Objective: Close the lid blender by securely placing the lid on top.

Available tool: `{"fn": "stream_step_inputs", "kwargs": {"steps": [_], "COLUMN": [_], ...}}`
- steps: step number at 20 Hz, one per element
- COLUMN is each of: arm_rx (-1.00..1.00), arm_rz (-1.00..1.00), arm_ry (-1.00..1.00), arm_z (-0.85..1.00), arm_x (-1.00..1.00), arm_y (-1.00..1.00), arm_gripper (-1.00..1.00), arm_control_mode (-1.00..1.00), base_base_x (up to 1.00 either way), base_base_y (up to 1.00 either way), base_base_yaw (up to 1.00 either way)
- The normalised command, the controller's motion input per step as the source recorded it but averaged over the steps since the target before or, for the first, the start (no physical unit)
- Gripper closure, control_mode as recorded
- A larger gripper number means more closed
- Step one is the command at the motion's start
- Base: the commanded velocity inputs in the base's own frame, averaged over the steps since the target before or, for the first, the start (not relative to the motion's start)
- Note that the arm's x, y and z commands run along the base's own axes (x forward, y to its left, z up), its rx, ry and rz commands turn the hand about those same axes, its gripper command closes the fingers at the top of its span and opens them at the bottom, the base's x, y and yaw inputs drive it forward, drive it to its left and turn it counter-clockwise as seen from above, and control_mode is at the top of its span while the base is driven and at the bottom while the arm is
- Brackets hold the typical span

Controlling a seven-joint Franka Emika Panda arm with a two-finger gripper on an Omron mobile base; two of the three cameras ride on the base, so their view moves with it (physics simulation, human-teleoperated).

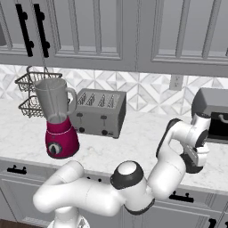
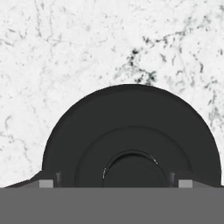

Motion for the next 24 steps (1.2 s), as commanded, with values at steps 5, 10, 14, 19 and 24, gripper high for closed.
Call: {"fn": "stream_step_inputs", "kwargs": {"steps": [5, 10, 14, 19, 24], "arm_rx": [0.0, 0.03, 0.03, 0.01, 0.0], "arm_rz": [0.0, -0.01, -0.02, -0.06, -0.08], "arm_ry": [0.0, 0.0, -0.03, -0.08, -0.14], "arm_z": [-0.74, -0.77, -0.99, -0.98, -0.97], "arm_x": [-0.15, -0.24, -0.32, -0.3, -0.26], "arm_y": [0.02, -0.01, 0.0, 0.0, 0.0], "arm_gripper": [1.0, 1.0, 1.0, 1.0, 1.0], "arm_control_mode": [-1.0, -1.0, -1.0, -1.0, -1.0], "base_base_x": [0.0, 0.0, 0.0, 0.0, 0.0], "base_base_y": [0.0, 0.0, 0.0, 0.0, 0.0], "base_base_yaw": [0.0, 0.0, 0.0, 0.0, 0.0]}}
